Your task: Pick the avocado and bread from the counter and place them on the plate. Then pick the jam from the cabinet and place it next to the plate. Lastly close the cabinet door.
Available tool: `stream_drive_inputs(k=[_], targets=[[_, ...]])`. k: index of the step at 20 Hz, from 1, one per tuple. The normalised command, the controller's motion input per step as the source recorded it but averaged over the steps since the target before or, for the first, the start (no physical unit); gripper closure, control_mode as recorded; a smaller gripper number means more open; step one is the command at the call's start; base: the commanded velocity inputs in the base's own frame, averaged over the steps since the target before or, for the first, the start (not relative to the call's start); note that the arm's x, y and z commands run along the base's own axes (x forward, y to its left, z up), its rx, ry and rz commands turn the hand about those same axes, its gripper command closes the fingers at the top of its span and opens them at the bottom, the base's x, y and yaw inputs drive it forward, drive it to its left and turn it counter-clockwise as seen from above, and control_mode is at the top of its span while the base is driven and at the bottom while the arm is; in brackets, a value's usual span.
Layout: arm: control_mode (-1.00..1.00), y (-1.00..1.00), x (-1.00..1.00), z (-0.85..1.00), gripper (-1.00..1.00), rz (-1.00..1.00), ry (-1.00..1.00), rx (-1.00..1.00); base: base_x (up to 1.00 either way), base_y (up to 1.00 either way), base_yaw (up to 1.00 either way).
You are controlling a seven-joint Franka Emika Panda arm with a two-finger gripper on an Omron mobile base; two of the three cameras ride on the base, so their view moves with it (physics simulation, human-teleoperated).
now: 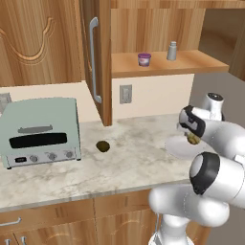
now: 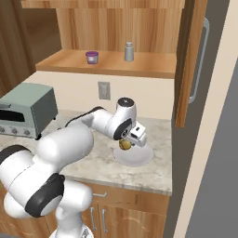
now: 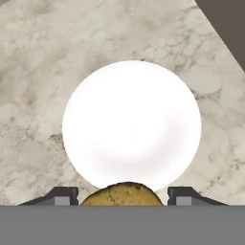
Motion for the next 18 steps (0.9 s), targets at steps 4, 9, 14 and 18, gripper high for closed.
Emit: stream_drive_inputs(k=[4, 9, 14, 18], targets=[[-1.0, -0.15, 0.47, -0.01, 1.0, 0.15, 0.0, 0.01, 0.0, 0.0, 0.0], [-1.0, -0.09, 0.4, -0.16, 1.0, 0.09, 0.01, 0.0, 0.0, 0.0, 0.0], [-1.0, -0.17, 0.03, -0.33, 1.0, 0.01, 0.01, 0.0, 0.0, 0.0, 0.0], [-1.0, -0.03, 0.0, -0.33, 1.0, 0.0, 0.0, -0.01, 0.0, 0.0, 0.0]])
